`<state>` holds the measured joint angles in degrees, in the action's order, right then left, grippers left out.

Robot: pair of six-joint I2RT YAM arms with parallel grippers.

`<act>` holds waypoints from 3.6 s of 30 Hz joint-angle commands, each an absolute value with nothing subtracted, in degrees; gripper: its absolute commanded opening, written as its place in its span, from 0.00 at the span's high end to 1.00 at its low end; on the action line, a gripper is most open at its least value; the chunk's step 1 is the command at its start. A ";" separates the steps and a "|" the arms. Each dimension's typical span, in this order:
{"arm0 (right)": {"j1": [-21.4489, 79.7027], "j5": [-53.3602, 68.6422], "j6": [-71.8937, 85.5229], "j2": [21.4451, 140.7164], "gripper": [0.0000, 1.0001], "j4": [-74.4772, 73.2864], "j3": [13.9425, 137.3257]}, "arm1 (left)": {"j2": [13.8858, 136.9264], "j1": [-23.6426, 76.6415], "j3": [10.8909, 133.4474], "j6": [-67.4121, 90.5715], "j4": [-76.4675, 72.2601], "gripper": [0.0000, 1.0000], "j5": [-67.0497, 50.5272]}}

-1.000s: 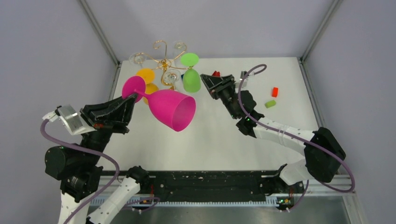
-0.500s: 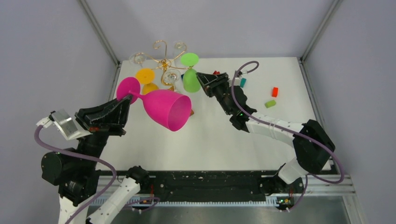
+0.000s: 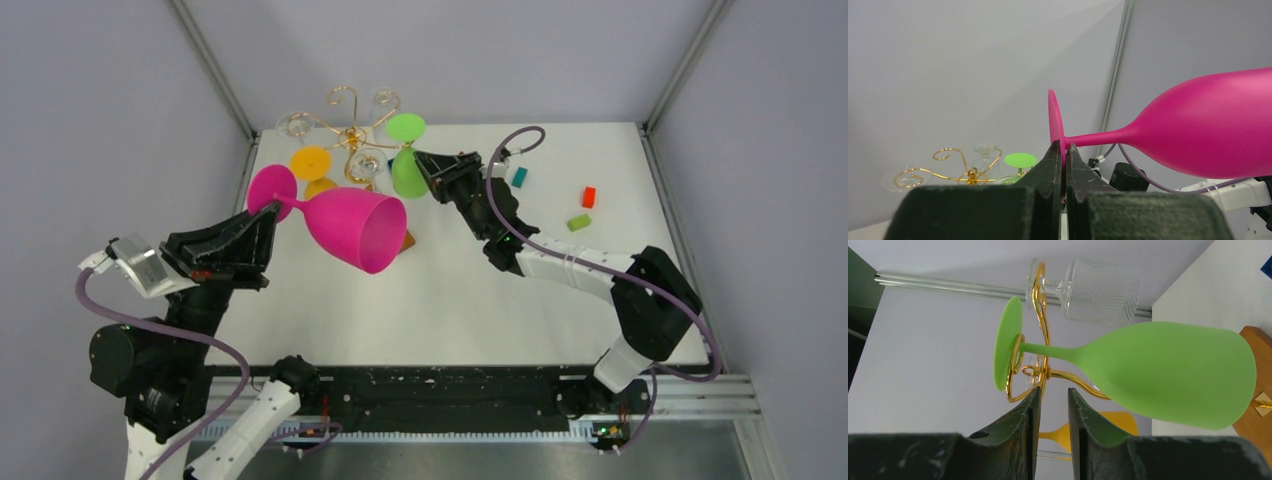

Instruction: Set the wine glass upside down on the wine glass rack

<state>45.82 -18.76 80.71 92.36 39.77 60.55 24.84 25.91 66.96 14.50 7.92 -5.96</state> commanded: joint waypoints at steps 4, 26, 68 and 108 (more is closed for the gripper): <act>45.26 -17.97 81.04 93.67 0.74 42.63 64.77 | 22.93 25.73 67.68 13.12 7.20 1.00 -3.51; 44.74 -16.46 80.47 94.21 0.74 44.57 65.88 | 23.08 25.75 67.93 13.46 7.82 1.00 -3.32; 44.25 -15.87 79.90 92.23 0.75 47.37 64.45 | 22.32 25.70 66.18 13.10 8.19 1.00 -2.00; 44.30 -16.15 79.87 91.13 0.77 47.58 60.38 | 22.15 25.70 65.48 12.92 8.35 1.00 -1.27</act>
<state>44.80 -16.36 79.66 90.41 44.84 60.31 22.96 25.91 65.89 13.45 10.46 -2.17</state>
